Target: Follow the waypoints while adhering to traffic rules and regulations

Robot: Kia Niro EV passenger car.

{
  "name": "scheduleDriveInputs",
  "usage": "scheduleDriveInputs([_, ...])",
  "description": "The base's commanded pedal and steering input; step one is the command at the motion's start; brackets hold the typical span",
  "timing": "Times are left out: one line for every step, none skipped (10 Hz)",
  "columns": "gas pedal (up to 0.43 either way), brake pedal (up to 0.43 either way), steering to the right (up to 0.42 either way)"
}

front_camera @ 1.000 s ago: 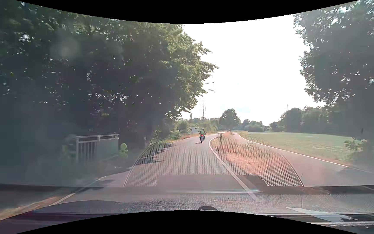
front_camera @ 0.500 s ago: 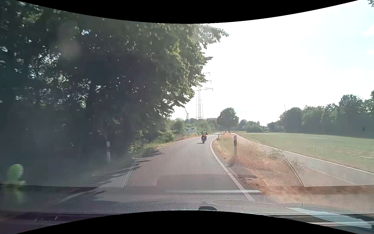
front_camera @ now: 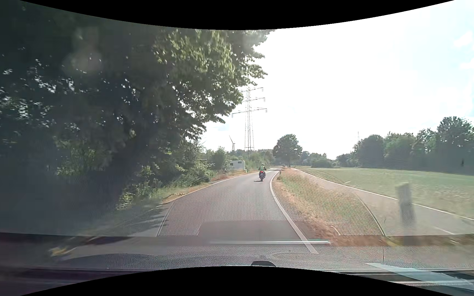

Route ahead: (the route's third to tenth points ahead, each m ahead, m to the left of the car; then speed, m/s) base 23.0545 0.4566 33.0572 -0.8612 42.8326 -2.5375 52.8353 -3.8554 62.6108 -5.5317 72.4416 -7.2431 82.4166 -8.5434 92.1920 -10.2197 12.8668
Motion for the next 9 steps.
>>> scheduleDriveInputs([0.177,0.0,0.014])
scheduleDriveInputs([0.177,0.0,0.017])
scheduleDriveInputs([0.177,0.0,0.019])
scheduleDriveInputs([0.177,0.0,0.023])
scheduleDriveInputs([0.177,0.0,0.027])
scheduleDriveInputs([0.177,0.0,0.027])
scheduleDriveInputs([0.177,0.0,0.026])
scheduleDriveInputs([0.177,0.0,0.025])
scheduleDriveInputs([0.177,0.0,0.024])
